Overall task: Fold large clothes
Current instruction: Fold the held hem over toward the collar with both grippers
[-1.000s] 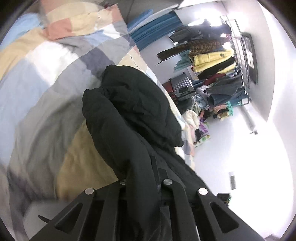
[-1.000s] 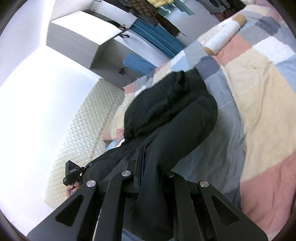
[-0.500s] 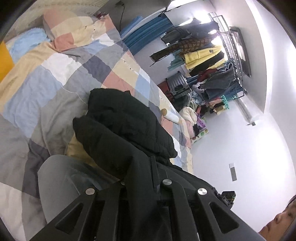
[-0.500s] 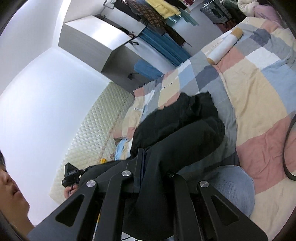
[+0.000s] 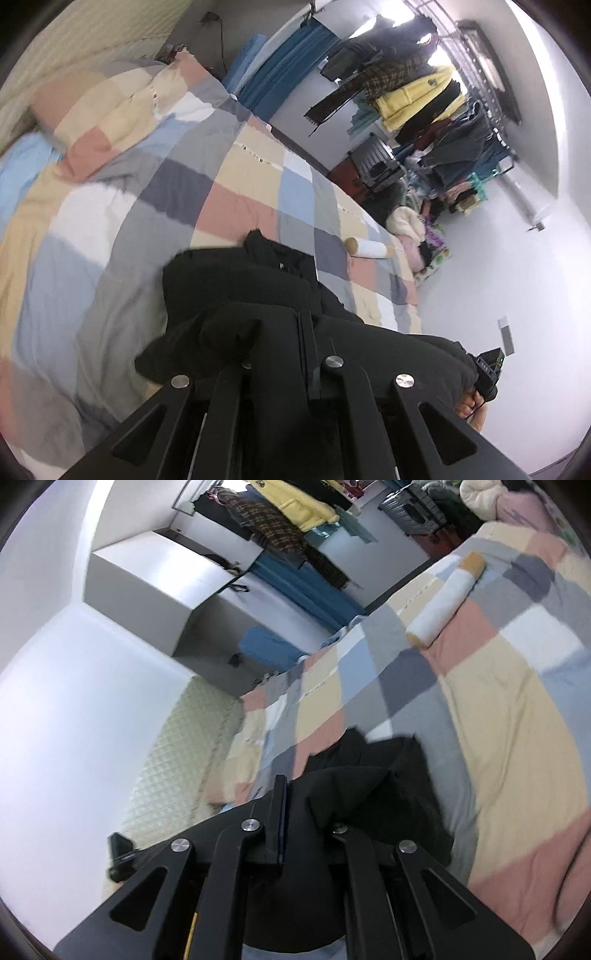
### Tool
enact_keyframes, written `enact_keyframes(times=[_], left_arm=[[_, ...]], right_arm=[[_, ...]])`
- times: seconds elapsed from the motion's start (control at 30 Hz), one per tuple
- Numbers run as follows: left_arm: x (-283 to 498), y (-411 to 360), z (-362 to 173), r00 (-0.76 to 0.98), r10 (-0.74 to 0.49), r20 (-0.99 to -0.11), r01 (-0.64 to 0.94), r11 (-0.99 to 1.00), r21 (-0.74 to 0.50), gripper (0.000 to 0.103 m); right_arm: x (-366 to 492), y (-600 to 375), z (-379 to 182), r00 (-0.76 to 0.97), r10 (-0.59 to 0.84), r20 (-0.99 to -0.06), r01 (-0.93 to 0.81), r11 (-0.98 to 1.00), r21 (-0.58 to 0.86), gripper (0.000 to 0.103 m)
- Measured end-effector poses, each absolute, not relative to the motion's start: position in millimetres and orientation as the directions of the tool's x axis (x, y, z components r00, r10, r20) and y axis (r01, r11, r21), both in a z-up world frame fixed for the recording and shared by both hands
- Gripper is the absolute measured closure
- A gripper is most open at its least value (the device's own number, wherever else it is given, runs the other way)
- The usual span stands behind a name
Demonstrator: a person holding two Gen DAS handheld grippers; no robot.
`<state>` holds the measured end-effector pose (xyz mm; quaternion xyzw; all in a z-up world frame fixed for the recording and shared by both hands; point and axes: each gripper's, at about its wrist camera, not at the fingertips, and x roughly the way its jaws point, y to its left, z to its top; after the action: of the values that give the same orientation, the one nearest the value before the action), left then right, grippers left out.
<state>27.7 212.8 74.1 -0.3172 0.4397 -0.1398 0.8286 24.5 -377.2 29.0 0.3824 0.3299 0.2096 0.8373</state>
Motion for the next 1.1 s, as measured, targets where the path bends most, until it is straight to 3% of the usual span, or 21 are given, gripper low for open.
enact_keyframes(times=[0.2, 0.37, 0.77, 0.93, 1.1], left_arm=[[106, 187, 99, 0.586, -0.395, -0.708, -0.059, 0.850, -0.524, 0.097], [165, 170, 83, 0.585, -0.301, -0.753, -0.109, 0.891, -0.441, 0.097], [268, 147, -53, 0.478, -0.125, -0.869, -0.236, 0.935, -0.264, 0.096], [293, 140, -87, 0.469, -0.130, -0.874, -0.217, 0.942, -0.257, 0.095], [316, 141, -111, 0.449, -0.163, -0.879, -0.226, 0.930, -0.289, 0.095]], right_arm=[[103, -380, 30, 0.715, 0.532, -0.454, 0.002, 0.647, 0.762, 0.095], [161, -377, 13, 0.707, 0.460, -0.538, 0.078, 0.705, 0.705, 0.095], [249, -345, -94, 0.597, 0.312, -0.739, 0.152, 0.860, 0.487, 0.096], [268, -327, -130, 0.568, 0.255, -0.782, 0.102, 0.922, 0.375, 0.097], [284, -328, -160, 0.557, 0.293, -0.777, 0.097, 0.906, 0.412, 0.098]])
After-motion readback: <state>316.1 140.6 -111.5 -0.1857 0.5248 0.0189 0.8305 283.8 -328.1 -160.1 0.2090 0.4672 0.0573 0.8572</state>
